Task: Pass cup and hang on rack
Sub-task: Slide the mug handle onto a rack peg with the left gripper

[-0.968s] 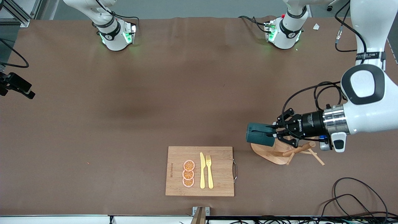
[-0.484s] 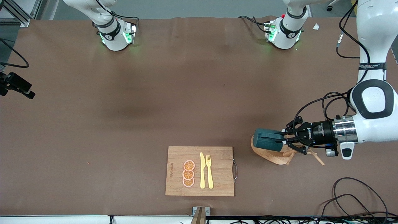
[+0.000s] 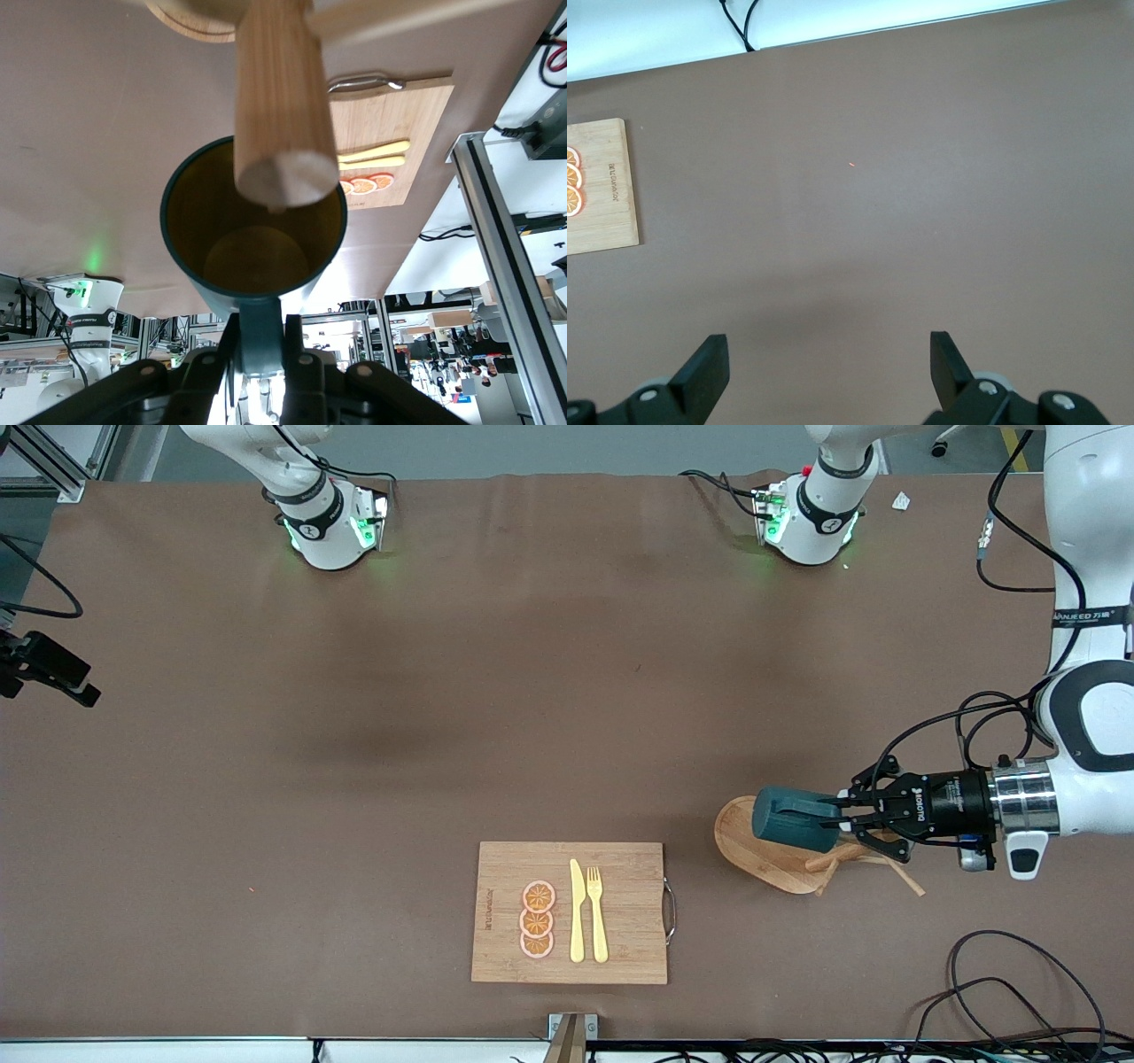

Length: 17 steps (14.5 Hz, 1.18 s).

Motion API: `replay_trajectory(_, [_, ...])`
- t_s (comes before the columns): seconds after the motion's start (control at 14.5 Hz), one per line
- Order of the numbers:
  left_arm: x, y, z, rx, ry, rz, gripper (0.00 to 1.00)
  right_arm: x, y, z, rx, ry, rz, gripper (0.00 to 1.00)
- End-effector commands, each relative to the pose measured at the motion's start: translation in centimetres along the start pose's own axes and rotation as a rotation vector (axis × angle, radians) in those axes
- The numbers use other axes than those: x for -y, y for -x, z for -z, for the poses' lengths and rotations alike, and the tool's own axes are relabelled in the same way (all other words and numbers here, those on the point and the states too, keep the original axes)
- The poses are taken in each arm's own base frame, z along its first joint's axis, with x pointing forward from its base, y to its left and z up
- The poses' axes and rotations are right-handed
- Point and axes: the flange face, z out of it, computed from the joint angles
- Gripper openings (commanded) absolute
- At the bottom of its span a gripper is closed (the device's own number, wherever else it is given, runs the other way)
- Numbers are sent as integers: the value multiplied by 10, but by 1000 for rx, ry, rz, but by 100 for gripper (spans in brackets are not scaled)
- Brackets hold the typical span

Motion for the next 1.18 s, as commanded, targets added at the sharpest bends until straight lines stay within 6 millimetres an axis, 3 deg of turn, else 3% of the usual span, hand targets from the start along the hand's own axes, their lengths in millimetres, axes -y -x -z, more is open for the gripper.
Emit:
replay_trajectory(0.0, [0, -12, 7, 27, 7, -12, 0, -1, 5, 6, -8, 11, -3, 100])
replay_trajectory(0.48, [1, -34, 12, 31, 15, 11, 1, 1, 5, 6, -8, 11, -3, 100])
replay_trajectory(1.11, [1, -44, 15, 42, 24, 21, 1, 1, 5, 7, -10, 10, -3, 100])
